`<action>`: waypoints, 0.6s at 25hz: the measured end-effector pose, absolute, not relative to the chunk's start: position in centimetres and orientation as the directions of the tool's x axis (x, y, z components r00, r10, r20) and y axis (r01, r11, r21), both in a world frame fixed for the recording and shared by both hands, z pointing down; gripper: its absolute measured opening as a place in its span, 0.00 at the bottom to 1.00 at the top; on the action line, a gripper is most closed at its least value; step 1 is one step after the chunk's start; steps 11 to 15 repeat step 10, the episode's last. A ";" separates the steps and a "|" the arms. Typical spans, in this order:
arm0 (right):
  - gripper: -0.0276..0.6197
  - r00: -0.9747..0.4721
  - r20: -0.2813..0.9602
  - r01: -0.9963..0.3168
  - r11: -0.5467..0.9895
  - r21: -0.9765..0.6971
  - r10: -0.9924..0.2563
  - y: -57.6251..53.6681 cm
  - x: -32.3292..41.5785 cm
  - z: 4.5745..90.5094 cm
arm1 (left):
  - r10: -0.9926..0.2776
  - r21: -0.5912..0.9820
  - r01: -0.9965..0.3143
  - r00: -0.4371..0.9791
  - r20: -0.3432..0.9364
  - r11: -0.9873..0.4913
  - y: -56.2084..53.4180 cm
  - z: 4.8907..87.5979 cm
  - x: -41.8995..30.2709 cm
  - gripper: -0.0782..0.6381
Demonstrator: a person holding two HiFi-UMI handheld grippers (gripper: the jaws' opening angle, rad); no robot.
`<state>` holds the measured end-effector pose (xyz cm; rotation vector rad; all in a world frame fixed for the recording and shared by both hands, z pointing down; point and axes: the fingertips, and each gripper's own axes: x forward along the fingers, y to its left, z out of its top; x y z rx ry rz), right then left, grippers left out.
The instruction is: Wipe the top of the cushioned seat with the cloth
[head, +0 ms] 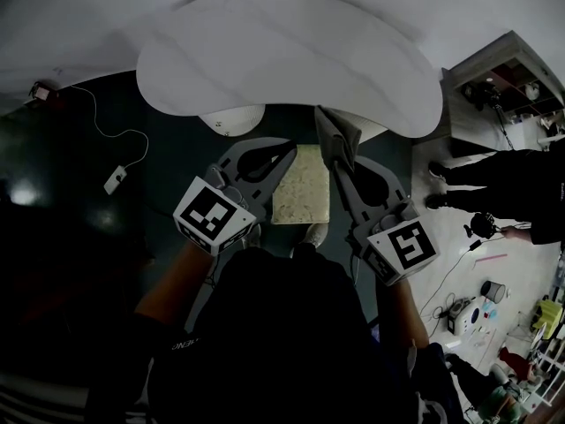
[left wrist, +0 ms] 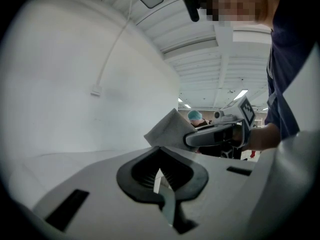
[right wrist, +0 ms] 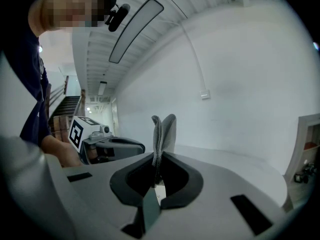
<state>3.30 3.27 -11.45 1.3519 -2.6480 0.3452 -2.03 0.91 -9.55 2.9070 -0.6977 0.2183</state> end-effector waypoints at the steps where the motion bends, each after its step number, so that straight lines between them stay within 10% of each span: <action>1: 0.09 -0.584 0.235 -0.811 0.569 -0.137 -0.777 3.3 3.3 -11.5 | -0.439 0.107 -0.460 0.881 0.178 -0.881 0.9 -9.4 -2.1 0.12; 15: 0.09 -0.587 0.239 -0.809 0.572 -0.134 -0.773 3.2 3.2 -11.3 | -0.434 0.104 -0.455 0.884 0.175 -0.885 0.9 -9.4 -1.9 0.12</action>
